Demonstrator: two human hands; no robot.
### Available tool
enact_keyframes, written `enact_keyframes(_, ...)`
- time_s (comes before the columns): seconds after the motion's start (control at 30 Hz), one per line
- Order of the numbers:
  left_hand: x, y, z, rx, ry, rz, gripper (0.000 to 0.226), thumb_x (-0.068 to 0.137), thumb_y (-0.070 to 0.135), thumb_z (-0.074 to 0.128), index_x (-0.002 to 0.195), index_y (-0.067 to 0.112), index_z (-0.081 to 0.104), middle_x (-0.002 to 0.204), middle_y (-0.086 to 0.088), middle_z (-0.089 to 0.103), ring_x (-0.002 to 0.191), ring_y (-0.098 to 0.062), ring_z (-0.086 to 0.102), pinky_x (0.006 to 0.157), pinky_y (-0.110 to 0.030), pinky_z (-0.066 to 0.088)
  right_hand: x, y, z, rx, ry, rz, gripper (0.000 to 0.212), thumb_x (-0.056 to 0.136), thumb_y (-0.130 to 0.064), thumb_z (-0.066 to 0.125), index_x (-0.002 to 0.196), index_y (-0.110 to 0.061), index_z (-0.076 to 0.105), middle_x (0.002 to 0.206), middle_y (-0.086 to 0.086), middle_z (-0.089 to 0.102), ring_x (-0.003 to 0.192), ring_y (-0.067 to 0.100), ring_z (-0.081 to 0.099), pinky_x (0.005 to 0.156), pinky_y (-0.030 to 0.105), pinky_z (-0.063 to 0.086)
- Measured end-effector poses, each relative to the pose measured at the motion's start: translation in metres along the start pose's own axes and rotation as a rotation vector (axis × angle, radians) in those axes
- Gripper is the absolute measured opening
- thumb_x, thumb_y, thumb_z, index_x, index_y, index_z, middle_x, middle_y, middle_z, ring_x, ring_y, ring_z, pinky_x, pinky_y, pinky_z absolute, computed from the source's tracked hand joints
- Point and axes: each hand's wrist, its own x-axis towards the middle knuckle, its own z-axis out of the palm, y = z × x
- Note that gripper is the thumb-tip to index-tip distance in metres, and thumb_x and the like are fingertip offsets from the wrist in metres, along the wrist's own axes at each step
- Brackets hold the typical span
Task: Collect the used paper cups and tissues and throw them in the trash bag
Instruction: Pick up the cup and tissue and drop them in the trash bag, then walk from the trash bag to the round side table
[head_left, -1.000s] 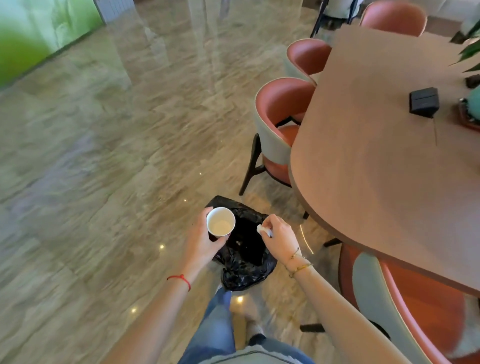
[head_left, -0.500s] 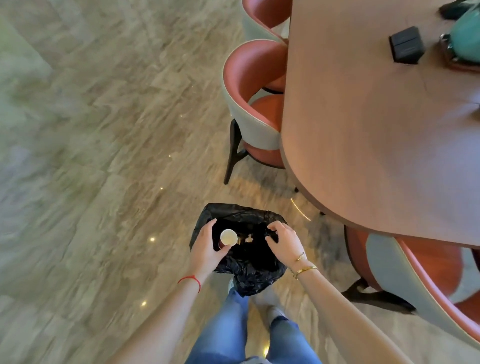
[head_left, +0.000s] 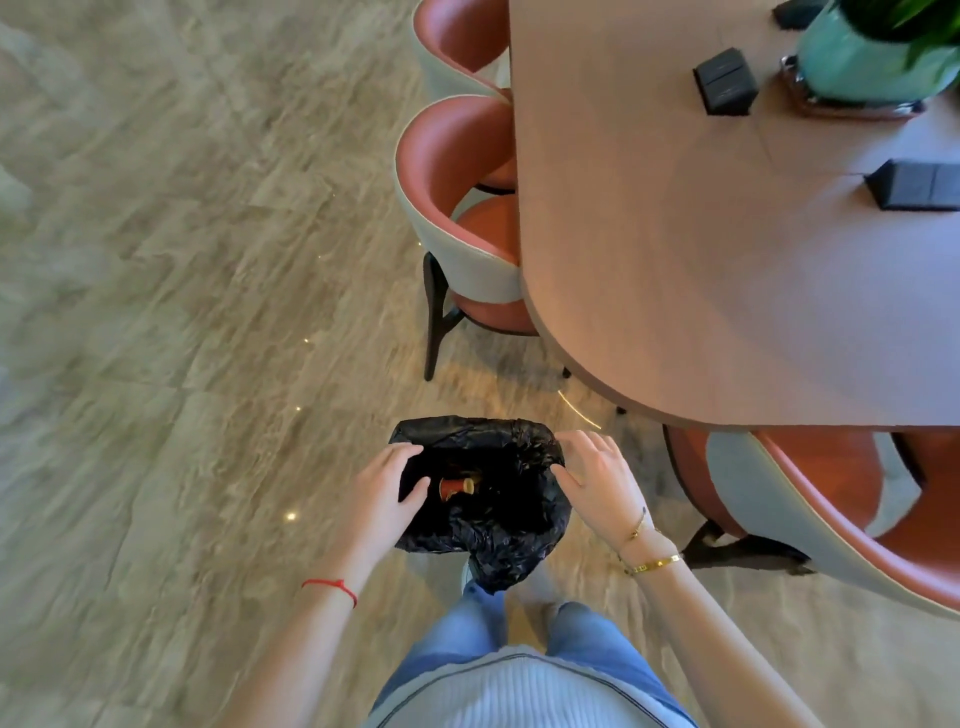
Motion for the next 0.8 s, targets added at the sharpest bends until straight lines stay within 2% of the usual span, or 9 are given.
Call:
enact_keyframes(0.17, -0.007, 0.03, -0.02, 0.047, -0.02, 0.1, 0.034, 0.092, 0.03, 0.06, 0.124, 0.021, 0.059, 0.126, 0.014, 0.057, 0.105, -0.009, 0.059, 0.075, -0.019, 0.046, -0.032, 0.006, -0.021, 0.015, 0.087, 0.022, 0.035, 0.09, -0.029, 0.056, 0.123, -0.023, 0.053, 0.12, -0.003, 0.059, 0.115, 0.019, 0.047, 0.097, 0.035, 0.044)
enact_keyframes(0.33, -0.011, 0.063, -0.016, 0.076, -0.064, 0.218, 0.033, 0.091, 0.03, 0.061, 0.123, 0.023, 0.06, 0.124, 0.013, 0.058, 0.109, -0.01, 0.057, 0.08, -0.019, 0.044, -0.076, 0.023, -0.035, 0.048, 0.173, 0.118, 0.037, 0.089, -0.027, 0.058, 0.125, -0.021, 0.053, 0.123, -0.002, 0.057, 0.12, 0.019, 0.045, 0.1, 0.032, 0.04)
enact_keyframes(0.53, -0.014, 0.117, 0.006, 0.091, -0.186, 0.416, 0.033, 0.092, 0.034, 0.058, 0.125, 0.028, 0.056, 0.125, 0.014, 0.057, 0.113, -0.008, 0.055, 0.092, -0.029, 0.049, -0.142, 0.055, -0.052, 0.105, 0.293, 0.264, 0.035, 0.088, -0.024, 0.061, 0.123, -0.018, 0.055, 0.121, -0.001, 0.059, 0.117, 0.02, 0.048, 0.101, 0.035, 0.041)
enact_keyframes(0.67, -0.024, 0.17, 0.03, 0.098, -0.23, 0.569, 0.033, 0.092, 0.033, 0.057, 0.125, 0.027, 0.056, 0.124, 0.013, 0.057, 0.115, -0.008, 0.053, 0.096, -0.029, 0.047, -0.194, 0.081, -0.065, 0.121, 0.382, 0.382, 0.036, 0.087, -0.026, 0.063, 0.122, -0.02, 0.055, 0.118, -0.004, 0.06, 0.114, 0.015, 0.048, 0.098, 0.023, 0.037)
enact_keyframes(0.8, -0.047, 0.231, 0.063, 0.13, -0.286, 0.731, 0.033, 0.092, 0.034, 0.058, 0.125, 0.029, 0.056, 0.123, 0.015, 0.057, 0.111, -0.004, 0.052, 0.086, -0.019, 0.044, -0.256, 0.112, -0.08, 0.128, 0.47, 0.508, 0.036, 0.086, -0.025, 0.063, 0.121, -0.023, 0.055, 0.119, -0.004, 0.059, 0.115, 0.014, 0.048, 0.097, 0.019, 0.033)
